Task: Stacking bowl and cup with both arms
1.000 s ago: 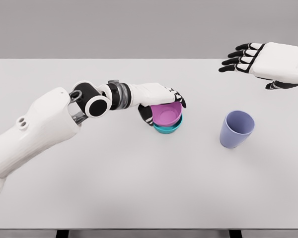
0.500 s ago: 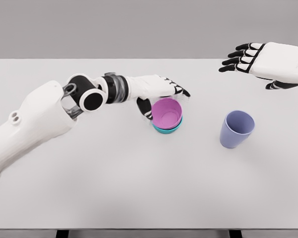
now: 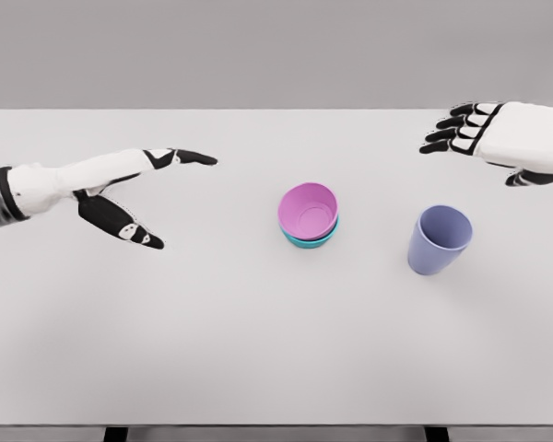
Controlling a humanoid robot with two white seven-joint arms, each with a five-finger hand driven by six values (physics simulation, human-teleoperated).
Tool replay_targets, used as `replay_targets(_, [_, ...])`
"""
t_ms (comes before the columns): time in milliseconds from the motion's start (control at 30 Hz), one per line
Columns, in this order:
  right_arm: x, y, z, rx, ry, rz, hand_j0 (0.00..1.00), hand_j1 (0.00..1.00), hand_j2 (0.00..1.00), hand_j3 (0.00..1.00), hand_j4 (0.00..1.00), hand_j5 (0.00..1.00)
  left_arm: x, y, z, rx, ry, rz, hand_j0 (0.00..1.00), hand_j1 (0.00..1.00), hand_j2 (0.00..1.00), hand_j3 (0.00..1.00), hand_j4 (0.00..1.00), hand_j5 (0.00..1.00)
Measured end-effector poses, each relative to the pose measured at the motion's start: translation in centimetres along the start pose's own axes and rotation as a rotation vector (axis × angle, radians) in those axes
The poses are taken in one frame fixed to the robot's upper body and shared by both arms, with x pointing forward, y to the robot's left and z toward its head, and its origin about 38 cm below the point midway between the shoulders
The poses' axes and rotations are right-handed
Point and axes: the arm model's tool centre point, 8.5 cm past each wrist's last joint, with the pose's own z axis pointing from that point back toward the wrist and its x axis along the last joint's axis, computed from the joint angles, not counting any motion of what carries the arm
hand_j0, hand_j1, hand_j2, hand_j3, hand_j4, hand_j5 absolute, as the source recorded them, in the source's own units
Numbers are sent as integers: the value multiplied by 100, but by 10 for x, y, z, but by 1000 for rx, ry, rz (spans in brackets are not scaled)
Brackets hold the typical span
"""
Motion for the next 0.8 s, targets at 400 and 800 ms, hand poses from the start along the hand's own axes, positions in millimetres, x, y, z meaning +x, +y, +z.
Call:
replay_targets(400, [-11, -9, 24, -5, 57, 15, 100, 100, 100, 100, 100, 100, -18, 9, 76, 206, 44, 2, 100, 100, 100, 100, 100, 100])
replay_targets(800, [20, 29, -15, 154, -67, 39, 100, 100, 100, 100, 100, 100, -20, 13, 75, 253, 28, 1, 100, 100, 100, 100, 100, 100])
